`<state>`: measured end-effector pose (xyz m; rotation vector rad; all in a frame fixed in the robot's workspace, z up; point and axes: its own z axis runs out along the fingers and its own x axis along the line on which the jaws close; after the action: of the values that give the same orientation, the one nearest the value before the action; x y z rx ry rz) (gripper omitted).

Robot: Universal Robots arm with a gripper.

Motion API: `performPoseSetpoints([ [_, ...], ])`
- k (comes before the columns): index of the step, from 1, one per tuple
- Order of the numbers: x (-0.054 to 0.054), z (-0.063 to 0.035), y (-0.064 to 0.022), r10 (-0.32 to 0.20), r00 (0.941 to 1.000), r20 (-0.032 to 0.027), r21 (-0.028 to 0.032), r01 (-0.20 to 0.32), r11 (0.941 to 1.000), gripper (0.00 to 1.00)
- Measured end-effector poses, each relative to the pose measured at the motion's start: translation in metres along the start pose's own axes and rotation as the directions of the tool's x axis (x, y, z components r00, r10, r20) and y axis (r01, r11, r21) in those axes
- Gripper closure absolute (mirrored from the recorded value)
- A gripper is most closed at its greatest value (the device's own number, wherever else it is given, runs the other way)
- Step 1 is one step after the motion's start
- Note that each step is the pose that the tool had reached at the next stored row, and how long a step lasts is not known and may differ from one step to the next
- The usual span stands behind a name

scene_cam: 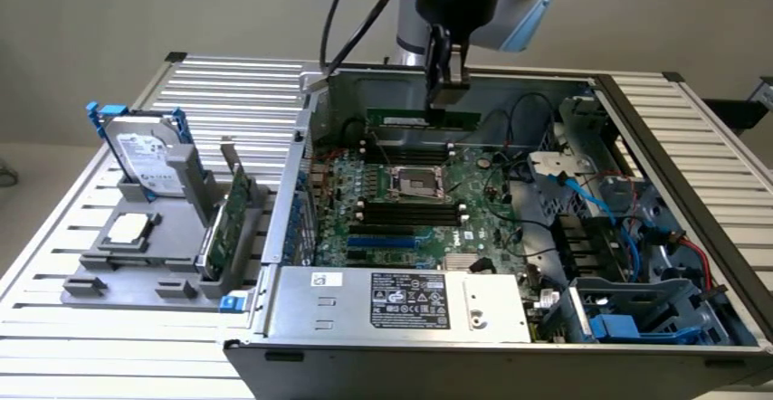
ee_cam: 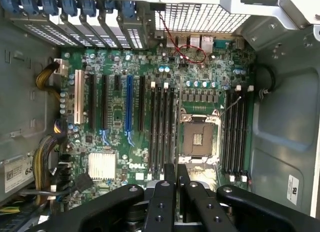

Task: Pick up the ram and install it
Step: 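Pick up the ram and move it above insertion slot, then insert the ram into the slot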

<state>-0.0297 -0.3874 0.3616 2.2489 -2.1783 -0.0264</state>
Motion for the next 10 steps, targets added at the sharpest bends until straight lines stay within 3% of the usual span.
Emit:
performPoseSetpoints([
  [4,-0.0033,0.0048,-0.0012,-0.004,1.0,-0.0059,0.0095,0.004,0.9999,0.87],
  [10,-0.0037,0.0059,-0.0013,-0.008,0.9999,-0.0084,0.0099,0.008,0.9999,0.87],
])
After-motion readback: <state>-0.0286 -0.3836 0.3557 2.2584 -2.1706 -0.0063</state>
